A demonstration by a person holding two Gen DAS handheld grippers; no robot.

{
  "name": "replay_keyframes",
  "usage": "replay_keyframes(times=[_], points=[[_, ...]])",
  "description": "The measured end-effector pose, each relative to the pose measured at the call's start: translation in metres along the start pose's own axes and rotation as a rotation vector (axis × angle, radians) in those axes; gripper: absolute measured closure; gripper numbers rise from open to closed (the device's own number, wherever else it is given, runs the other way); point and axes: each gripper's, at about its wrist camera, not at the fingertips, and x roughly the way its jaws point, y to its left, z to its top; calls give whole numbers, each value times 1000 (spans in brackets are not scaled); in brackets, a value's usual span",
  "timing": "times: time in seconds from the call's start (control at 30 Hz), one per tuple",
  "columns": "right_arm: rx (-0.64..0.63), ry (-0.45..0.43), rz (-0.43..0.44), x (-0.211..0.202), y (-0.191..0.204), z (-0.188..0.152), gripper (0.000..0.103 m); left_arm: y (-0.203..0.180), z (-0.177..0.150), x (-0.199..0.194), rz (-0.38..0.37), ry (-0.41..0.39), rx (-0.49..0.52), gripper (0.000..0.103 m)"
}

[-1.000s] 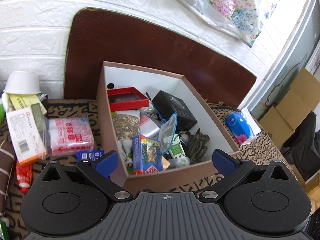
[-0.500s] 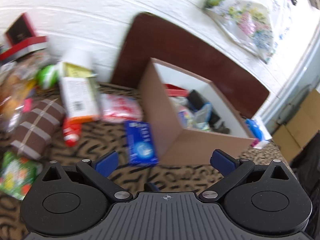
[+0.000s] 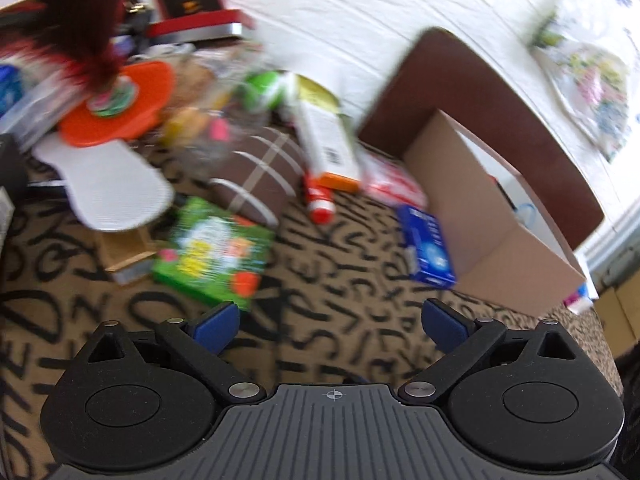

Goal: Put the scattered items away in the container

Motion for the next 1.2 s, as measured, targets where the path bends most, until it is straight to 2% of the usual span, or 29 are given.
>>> replay_keyframes(times=[0.1,0.23,0.7,0.87,1.0,1.2], points=[[-30,8,25,4,15,2,1,16,4,1,6,3,-31,6],[-58,12,50,14,25,4,1,22,6,7,-8,18,-16,9],[-127,19,147,35,49,12,7,32,8,8,-41,20,-32,8],[-177,3,166,39,57,16,7,39,10,8,40,-18,-31,8],[-220,-11,154,46,63,21,7,51,14,13,18,-6,-92,8],[-217,-2,174,60,66,27,10,50,20,21,33,-4,-60,8]])
